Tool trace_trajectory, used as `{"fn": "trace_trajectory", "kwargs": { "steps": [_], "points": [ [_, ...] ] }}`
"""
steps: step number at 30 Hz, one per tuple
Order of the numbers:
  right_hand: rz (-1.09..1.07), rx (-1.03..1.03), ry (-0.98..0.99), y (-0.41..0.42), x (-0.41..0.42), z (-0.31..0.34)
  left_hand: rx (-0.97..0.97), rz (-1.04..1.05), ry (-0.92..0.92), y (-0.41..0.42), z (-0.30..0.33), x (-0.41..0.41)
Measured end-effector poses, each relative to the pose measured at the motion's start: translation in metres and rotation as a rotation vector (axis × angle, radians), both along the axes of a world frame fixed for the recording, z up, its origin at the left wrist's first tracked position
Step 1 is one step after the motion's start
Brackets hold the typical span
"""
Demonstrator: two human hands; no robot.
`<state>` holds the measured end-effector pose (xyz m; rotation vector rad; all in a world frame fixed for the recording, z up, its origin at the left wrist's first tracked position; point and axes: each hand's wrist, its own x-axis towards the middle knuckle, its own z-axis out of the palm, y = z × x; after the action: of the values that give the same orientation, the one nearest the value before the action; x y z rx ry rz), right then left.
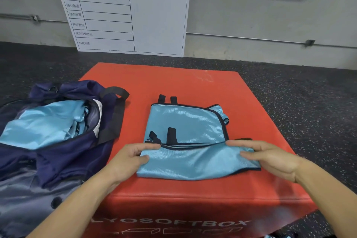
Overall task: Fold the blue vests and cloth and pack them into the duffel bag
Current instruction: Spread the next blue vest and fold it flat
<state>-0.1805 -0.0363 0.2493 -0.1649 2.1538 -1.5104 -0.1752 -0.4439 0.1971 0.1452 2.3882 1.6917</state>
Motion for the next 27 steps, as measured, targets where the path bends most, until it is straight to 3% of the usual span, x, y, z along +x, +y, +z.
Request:
{"fn": "trace_trajectory", "kwargs": {
  "steps": [3,8,12,23,27],
  "points": [
    [-0.051,-0.024,0.032,-0.006,-0.002,-0.005,0.047,-0.002,0.004,0.002,0.007,0.001],
    [0.001,0.172,0.051,-0.015,-0.004,-0.019,0.035,-0.040,-0.010,-0.002,-0.001,0.001],
    [-0.154,0.091,0.158,-0.018,-0.008,-0.026,0.020,-0.028,0.008,-0.001,-0.003,-0.001],
    [-0.100,0.059,0.010,-0.022,0.007,-0.031,-0.068,-0.029,-0.017,-0.006,0.000,0.020],
    [-0.021,0.134,0.017,-0.025,0.017,-0.029,-0.054,0.003,-0.020,-0.009,-0.002,0.038]
  ]
}}
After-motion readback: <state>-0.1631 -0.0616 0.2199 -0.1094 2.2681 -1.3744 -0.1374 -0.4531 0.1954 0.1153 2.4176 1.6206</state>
